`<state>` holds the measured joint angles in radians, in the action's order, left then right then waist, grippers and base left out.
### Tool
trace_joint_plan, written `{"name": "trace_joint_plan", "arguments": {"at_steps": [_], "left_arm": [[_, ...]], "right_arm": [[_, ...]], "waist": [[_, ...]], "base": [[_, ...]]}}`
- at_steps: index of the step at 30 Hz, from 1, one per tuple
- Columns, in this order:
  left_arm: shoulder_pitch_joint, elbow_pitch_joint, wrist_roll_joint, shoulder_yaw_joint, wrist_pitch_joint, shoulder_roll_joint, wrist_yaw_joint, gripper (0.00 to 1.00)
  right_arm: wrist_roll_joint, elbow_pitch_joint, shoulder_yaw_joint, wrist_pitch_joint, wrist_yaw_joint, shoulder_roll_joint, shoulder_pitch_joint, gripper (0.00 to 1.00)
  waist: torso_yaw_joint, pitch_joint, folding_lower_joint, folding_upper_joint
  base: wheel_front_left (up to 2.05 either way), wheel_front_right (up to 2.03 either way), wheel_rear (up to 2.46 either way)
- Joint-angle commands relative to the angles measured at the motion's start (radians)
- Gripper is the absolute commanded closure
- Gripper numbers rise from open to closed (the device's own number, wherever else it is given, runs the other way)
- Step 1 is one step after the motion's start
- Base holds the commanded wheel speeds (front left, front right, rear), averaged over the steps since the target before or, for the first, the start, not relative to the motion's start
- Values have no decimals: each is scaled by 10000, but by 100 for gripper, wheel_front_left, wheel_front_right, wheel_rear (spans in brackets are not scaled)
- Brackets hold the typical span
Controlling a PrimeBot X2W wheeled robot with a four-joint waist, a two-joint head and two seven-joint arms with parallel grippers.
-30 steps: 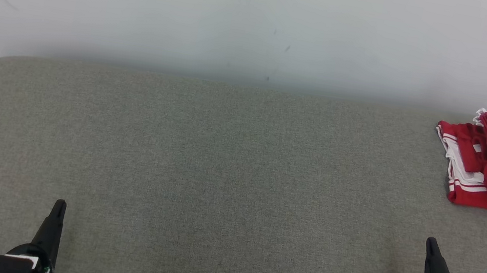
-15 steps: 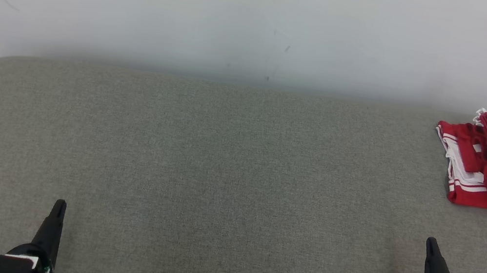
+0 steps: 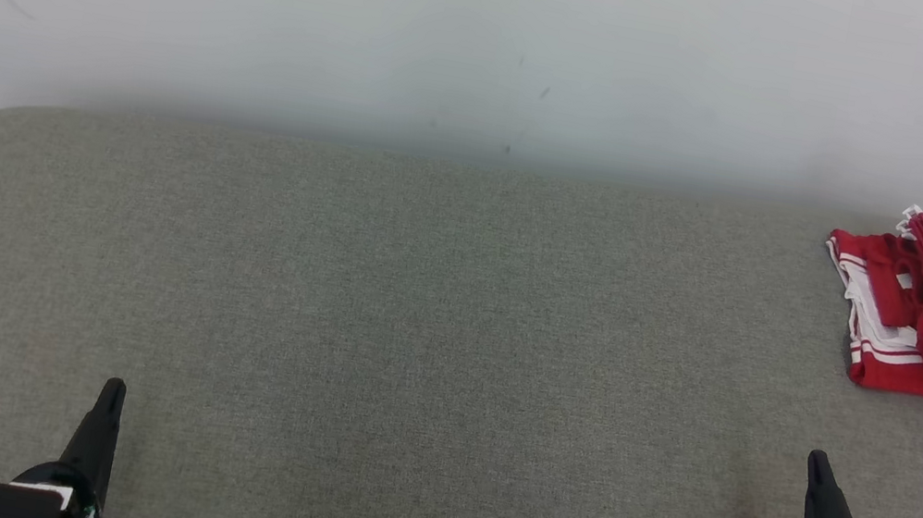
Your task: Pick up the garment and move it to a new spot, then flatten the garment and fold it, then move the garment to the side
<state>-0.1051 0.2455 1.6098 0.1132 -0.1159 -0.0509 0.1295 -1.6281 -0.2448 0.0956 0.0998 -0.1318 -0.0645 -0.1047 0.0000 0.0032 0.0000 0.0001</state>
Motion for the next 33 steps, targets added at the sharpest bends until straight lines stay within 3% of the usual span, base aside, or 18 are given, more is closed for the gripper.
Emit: {"name": "trace_joint_plan", "arguments": {"at_steps": [1, 33], "left_arm": [[-91, 13, 56, 28, -4, 13, 28, 100], [-88, 12, 58, 26, -2, 13, 29, 100]], "right_arm": [[17, -4, 26, 28, 21, 25, -66, 100], [94, -8, 89, 77, 21, 71, -72, 100]], "waist": [[0, 0, 0, -1], [0, -1, 0, -1]], "base": [[0, 0, 0], [0, 0, 0]]}}
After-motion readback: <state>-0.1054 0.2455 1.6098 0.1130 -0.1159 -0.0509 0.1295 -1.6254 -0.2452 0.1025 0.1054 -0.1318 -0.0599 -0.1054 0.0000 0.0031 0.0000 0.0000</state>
